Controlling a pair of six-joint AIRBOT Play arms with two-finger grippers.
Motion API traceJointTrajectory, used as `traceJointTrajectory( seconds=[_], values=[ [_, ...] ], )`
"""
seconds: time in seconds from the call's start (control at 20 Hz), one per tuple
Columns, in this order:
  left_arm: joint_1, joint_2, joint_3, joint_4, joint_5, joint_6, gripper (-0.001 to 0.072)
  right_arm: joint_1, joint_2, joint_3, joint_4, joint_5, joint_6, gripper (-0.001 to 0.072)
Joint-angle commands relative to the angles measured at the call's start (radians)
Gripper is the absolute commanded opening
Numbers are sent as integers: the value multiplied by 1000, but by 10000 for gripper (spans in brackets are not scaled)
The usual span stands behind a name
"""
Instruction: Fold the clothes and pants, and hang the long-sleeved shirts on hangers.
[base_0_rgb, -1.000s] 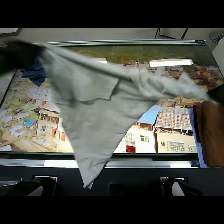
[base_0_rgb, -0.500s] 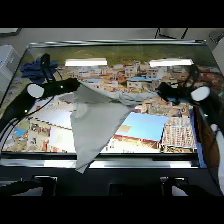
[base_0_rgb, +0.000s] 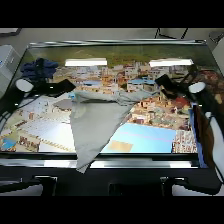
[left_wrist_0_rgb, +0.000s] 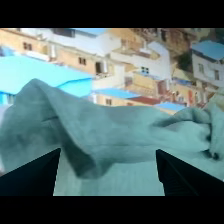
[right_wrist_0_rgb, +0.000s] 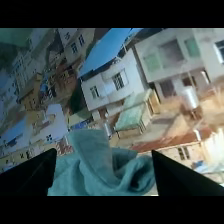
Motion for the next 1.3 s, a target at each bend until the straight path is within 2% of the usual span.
traceJointTrajectory(
  seconds=[0.0, 0.1, 0.2, 0.3, 0.4, 0.55, 0.6, 0.65, 0.85, 1.0, 1.05, 1.1, 1.15, 1.25],
  values=[
    [206, 12, 50, 117, -484, -74, 710, -218, 10, 83, -60, 412, -87, 694],
    [294, 26, -19, 153, -646, -80, 709, -290, 10, 56, -138, 578, -87, 684],
    [324, 77, -168, 153, -657, -60, 709, -293, 10, 5, -184, 674, -105, 684],
    [307, 134, -330, 126, -630, -30, 709, -266, 10, -54, -180, 702, -140, 684],
    [268, 184, -488, 43, -581, 24, 707, -224, 10, -96, -180, 693, -147, 684],
    [178, 204, -640, -84, -477, 59, 702, -154, 10, -121, -181, 657, -147, 684],
    [140, 204, -668, -100, -436, 59, 610, -135, 10, -121, -179, 647, -146, 685],
    [103, 204, -684, -99, -392, 54, 576, -115, 10, -121, -177, 642, -146, 686],
    [-2, 200, -703, -100, -203, -24, 576, -45, 9, -121, -177, 616, -146, 700],
    [-44, 197, -703, -100, -101, -83, 571, 20, -6, -121, -169, 531, -110, 701],
    [-50, 197, -703, -101, -76, -105, 431, 50, -18, -122, -140, 483, -108, 701],
    [-55, 197, -703, -107, -64, -102, 213, 79, -32, -122, -103, 441, -108, 701],
    [-55, 198, -702, -109, -68, -102, 72, 114, -52, -121, -51, 397, -108, 701],
    [-54, 202, -694, -110, -84, -57, 30, 179, -98, -121, 62, 329, -109, 699]
  ],
)
